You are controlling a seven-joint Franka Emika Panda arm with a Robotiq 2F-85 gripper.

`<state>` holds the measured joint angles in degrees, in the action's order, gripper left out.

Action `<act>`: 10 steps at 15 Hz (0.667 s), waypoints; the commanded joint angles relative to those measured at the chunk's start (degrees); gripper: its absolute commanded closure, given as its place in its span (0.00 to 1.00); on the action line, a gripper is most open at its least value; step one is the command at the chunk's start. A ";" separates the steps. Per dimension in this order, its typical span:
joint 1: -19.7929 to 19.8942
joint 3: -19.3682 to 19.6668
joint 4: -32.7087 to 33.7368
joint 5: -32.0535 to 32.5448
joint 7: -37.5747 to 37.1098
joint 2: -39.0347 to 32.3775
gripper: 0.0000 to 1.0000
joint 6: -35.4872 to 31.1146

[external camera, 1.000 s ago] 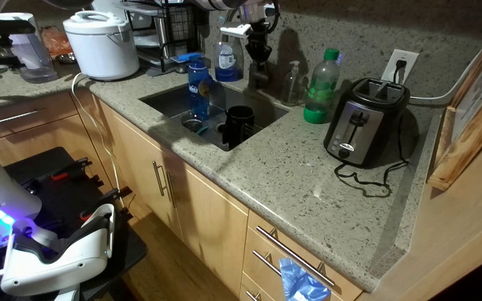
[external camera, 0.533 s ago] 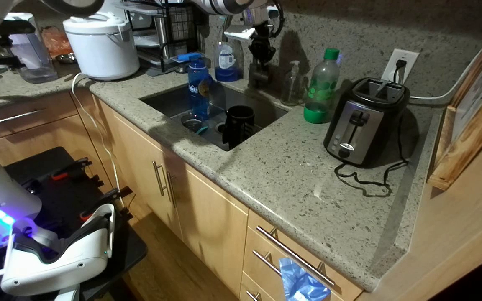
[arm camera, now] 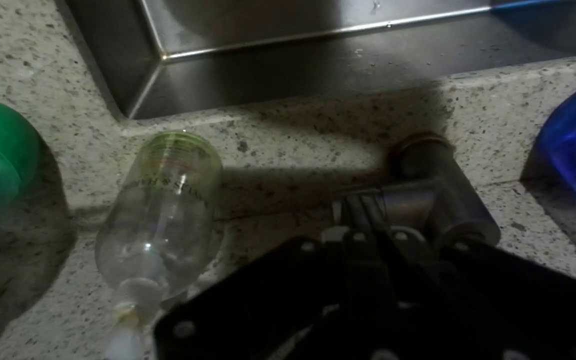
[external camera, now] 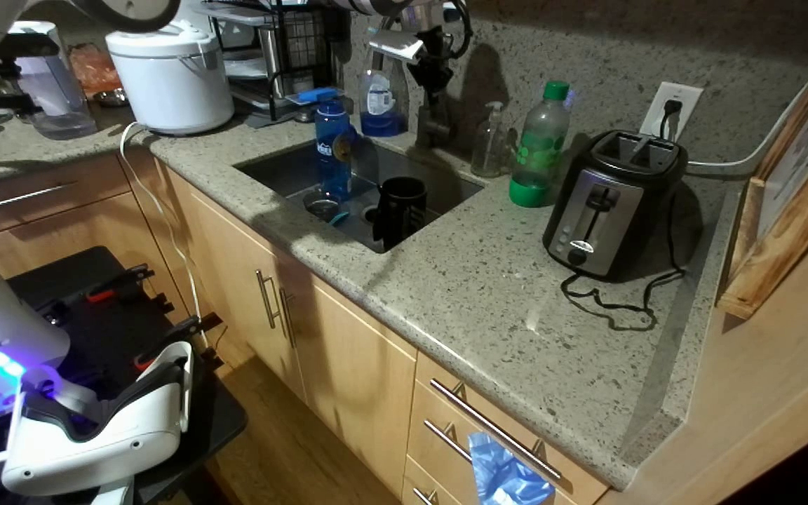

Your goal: Open the faucet

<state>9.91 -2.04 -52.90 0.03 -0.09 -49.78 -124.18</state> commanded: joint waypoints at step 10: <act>1.83 -4.77 10.31 -2.63 2.61 -5.94 1.00 1.18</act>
<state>11.12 -5.61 -47.48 -1.39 1.02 -52.67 -124.18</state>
